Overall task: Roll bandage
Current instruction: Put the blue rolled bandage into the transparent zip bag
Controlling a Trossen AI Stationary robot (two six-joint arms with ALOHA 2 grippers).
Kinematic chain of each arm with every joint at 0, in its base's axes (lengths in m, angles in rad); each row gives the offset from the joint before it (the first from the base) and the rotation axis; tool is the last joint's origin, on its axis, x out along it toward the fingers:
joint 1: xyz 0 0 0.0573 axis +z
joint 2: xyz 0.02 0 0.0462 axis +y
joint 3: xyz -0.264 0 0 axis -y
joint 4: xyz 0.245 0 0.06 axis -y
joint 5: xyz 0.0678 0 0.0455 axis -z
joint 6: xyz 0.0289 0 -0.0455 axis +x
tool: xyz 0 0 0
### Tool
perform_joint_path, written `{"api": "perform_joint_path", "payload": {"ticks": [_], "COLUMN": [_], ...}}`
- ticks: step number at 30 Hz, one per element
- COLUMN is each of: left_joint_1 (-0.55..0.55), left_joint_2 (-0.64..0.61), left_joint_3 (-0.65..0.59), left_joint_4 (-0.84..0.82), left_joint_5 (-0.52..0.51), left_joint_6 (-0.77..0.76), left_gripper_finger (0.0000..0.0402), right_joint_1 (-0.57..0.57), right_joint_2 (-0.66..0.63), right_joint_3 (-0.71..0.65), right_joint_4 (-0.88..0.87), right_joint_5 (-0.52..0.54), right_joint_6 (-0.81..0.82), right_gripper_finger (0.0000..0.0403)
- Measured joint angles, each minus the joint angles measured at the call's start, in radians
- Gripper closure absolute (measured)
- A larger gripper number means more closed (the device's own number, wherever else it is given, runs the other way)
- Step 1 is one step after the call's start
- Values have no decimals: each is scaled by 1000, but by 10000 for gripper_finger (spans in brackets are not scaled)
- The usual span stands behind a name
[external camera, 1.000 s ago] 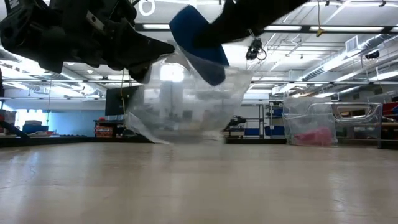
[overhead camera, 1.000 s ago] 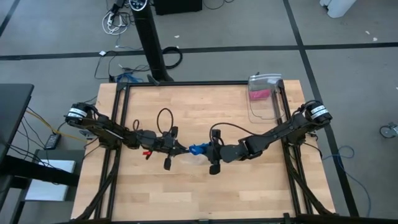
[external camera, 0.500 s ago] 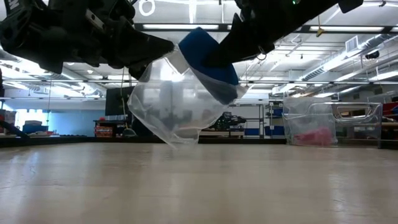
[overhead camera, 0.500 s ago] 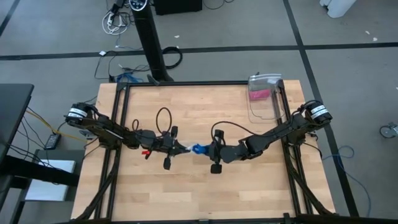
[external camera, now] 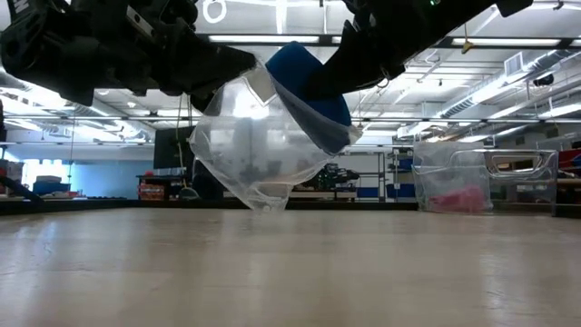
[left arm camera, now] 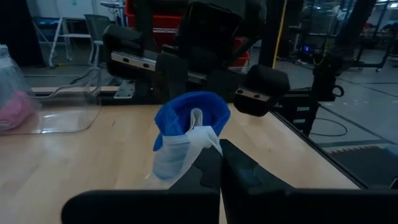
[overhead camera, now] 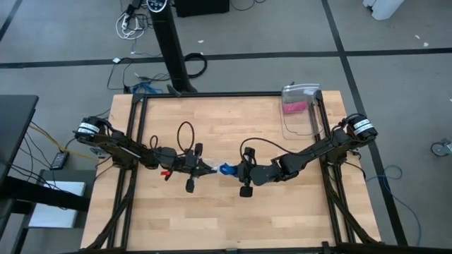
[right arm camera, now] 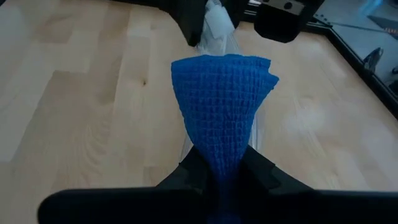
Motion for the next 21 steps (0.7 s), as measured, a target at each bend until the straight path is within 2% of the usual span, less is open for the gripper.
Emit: {"api": "perform_joint_path", "payload": {"ticks": [8,18,21], "left_joint_1": [0,1,7], "left_joint_2": [-5,-8,-8], "left_joint_3": [14,18,40], "left_joint_4": [1,4,-51], "left_joint_5": [55,164,180], "left_joint_6": [13,93,118], "left_gripper_finger": [401,401,401], "right_joint_1": [29,25,19], "right_joint_2": [-21,-84,-84], "right_joint_3": [-1,-1,-3], "right_joint_4": [-19,-74,-79], "right_joint_5": [31,-30,-73], "right_joint_6": [-21,26,31], "right_gripper_finger": [362,362,362]}}
